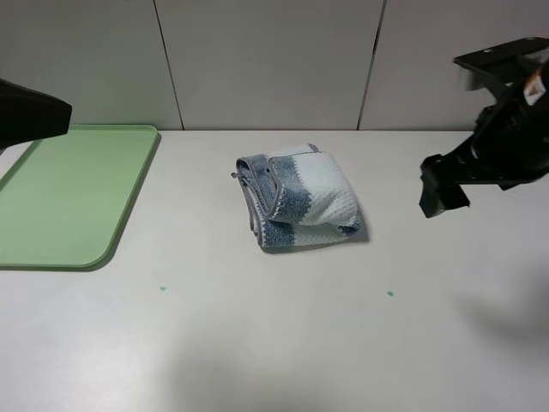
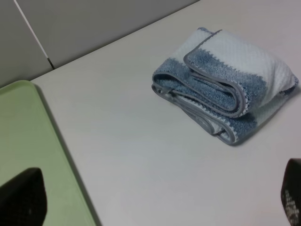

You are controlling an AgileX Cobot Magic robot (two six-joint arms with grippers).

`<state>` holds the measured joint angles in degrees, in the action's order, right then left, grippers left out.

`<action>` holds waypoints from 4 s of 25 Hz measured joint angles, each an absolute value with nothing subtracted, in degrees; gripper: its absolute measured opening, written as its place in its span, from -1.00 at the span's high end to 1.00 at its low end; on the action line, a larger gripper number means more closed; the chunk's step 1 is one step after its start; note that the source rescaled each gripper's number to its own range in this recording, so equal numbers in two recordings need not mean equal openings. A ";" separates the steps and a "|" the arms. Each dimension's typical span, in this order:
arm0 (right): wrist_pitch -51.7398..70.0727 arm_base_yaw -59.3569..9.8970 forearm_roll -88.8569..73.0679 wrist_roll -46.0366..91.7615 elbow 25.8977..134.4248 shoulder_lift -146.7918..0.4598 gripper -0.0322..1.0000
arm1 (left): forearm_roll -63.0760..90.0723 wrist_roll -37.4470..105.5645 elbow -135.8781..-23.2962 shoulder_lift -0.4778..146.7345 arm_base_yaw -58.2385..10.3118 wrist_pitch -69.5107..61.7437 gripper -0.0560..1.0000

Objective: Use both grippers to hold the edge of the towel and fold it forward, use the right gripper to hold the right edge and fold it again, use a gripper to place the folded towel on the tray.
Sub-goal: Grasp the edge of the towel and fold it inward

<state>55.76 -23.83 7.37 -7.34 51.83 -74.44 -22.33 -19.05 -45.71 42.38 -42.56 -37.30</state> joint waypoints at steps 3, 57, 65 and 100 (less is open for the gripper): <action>53.16 -18.13 5.84 -7.34 45.92 -68.40 -1.00 | -22.33 -19.05 -45.71 42.38 -42.56 -37.30 -1.00; 58.87 1.31 -3.70 5.48 28.65 0.23 -1.00 | -22.33 -19.05 -45.71 42.38 -42.56 -37.30 -1.00; 58.87 1.31 -3.75 5.48 28.65 0.23 -1.00 | -22.33 -19.05 -45.71 42.38 -42.56 -37.30 -1.00; 58.87 1.31 -3.75 5.50 28.65 0.23 -1.00 | 11.42 -20.07 -44.68 92.16 -41.02 11.26 -1.00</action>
<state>58.87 1.31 -3.75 5.50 28.65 0.23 11.42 -20.07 -44.68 92.16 -41.02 11.26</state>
